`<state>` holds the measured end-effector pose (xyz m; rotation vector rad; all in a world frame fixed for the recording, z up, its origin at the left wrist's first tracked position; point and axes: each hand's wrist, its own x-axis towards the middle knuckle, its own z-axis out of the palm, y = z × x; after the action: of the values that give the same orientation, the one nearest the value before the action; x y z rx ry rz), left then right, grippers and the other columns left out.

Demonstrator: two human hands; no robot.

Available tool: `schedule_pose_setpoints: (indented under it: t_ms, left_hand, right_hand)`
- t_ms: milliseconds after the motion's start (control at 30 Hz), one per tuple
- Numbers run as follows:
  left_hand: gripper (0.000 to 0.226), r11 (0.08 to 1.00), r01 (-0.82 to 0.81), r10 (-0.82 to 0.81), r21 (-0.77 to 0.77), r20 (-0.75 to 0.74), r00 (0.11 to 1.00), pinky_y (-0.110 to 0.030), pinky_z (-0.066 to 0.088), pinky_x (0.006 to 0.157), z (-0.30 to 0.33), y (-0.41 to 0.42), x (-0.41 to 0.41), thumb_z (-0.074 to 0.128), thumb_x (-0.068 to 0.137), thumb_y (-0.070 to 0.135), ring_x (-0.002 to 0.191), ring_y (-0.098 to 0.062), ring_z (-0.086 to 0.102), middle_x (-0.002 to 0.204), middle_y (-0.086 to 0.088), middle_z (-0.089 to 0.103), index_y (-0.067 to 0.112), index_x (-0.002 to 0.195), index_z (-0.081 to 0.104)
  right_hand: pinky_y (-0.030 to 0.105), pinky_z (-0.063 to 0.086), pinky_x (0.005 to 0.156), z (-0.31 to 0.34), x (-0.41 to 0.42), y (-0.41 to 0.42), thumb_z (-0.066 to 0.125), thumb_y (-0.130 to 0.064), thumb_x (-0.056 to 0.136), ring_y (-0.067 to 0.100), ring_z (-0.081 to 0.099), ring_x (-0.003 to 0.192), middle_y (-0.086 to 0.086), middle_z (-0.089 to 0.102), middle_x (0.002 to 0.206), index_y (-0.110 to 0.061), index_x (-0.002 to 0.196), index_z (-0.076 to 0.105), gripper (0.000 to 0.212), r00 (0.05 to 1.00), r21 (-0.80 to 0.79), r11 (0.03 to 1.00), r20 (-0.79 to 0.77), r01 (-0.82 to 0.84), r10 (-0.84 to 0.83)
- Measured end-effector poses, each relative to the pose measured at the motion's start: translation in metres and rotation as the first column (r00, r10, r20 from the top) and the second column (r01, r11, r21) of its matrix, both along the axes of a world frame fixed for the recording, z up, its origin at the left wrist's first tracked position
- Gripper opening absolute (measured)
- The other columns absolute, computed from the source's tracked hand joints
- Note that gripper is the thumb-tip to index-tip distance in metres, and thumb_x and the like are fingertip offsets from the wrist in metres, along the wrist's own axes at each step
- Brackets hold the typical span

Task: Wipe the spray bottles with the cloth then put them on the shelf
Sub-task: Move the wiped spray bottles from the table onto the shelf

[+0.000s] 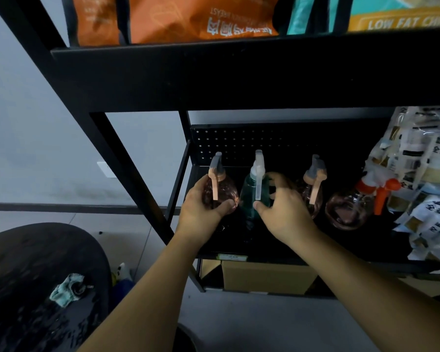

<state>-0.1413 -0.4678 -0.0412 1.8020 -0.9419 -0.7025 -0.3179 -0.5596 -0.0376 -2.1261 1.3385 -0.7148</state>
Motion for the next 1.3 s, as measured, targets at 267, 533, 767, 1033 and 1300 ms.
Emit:
schedule_pose_setpoints:
  t_ms: [267, 533, 767, 1033, 1300]
  left_hand:
    - [0.072, 0.996, -0.081, 0.083, -0.031, 0.07, 0.994, -0.027, 0.049, 0.102, -0.012, -0.008, -0.001, 0.086, 0.089, 0.023, 0.124, -0.011, 0.062, 0.14, 0.005, 0.063, 0.035, 0.151, 0.051]
    - [0.075, 0.994, -0.107, 0.109, -0.036, 0.07, 0.992, -0.039, 0.053, 0.112, -0.014, -0.012, 0.0, 0.087, 0.089, 0.023, 0.127, -0.013, 0.063, 0.143, 0.004, 0.063, 0.034, 0.153, 0.05]
    - [0.076, 0.993, -0.11, 0.112, -0.035, 0.071, 0.991, -0.033, 0.052, 0.11, -0.015, -0.011, -0.001, 0.087, 0.089, 0.023, 0.128, -0.013, 0.062, 0.144, 0.003, 0.062, 0.033, 0.155, 0.049]
    - [0.086, 0.991, -0.129, 0.131, -0.028, 0.091, 0.987, -0.044, 0.051, 0.116, -0.01, 0.003, -0.007, 0.088, 0.086, 0.029, 0.132, -0.014, 0.061, 0.148, 0.004, 0.057, 0.032, 0.159, 0.042]
    - [0.057, 0.984, -0.173, 0.176, -0.032, 0.179, 0.968, -0.04, 0.058, 0.104, 0.006, 0.037, -0.039, 0.088, 0.087, 0.032, 0.114, -0.01, 0.065, 0.132, 0.005, 0.063, 0.033, 0.133, 0.055]
  right_hand:
    - [0.033, 0.052, 0.091, -0.004, 0.002, -0.001, 0.077, -0.026, 0.091, 0.025, 0.062, 0.121, 0.004, 0.061, 0.134, -0.023, 0.147, 0.044, 0.065, 1.0, 0.031, 0.999, 0.024, -0.019, 0.018]
    - [0.025, 0.041, 0.088, -0.004, 0.002, -0.006, 0.072, -0.022, 0.095, 0.024, 0.059, 0.123, 0.005, 0.061, 0.133, -0.025, 0.151, 0.038, 0.066, 0.998, 0.043, 0.997, -0.005, -0.062, 0.063]
    - [0.03, 0.05, 0.095, -0.006, 0.002, -0.006, 0.073, -0.022, 0.094, 0.025, 0.06, 0.125, 0.006, 0.062, 0.135, -0.026, 0.154, 0.037, 0.07, 0.998, 0.05, 0.997, 0.007, -0.064, 0.064]
    - [0.045, 0.049, 0.108, -0.001, -0.01, 0.012, 0.071, -0.03, 0.096, 0.024, 0.051, 0.135, 0.006, 0.048, 0.149, -0.033, 0.161, 0.024, 0.08, 0.999, 0.12, 0.992, -0.011, -0.041, 0.043]
    - [0.043, 0.049, 0.107, 0.014, -0.051, 0.044, 0.067, -0.03, 0.1, 0.02, 0.047, 0.137, -0.004, 0.033, 0.161, -0.028, 0.158, 0.029, 0.07, 0.995, 0.116, 0.988, 0.029, -0.102, 0.099]
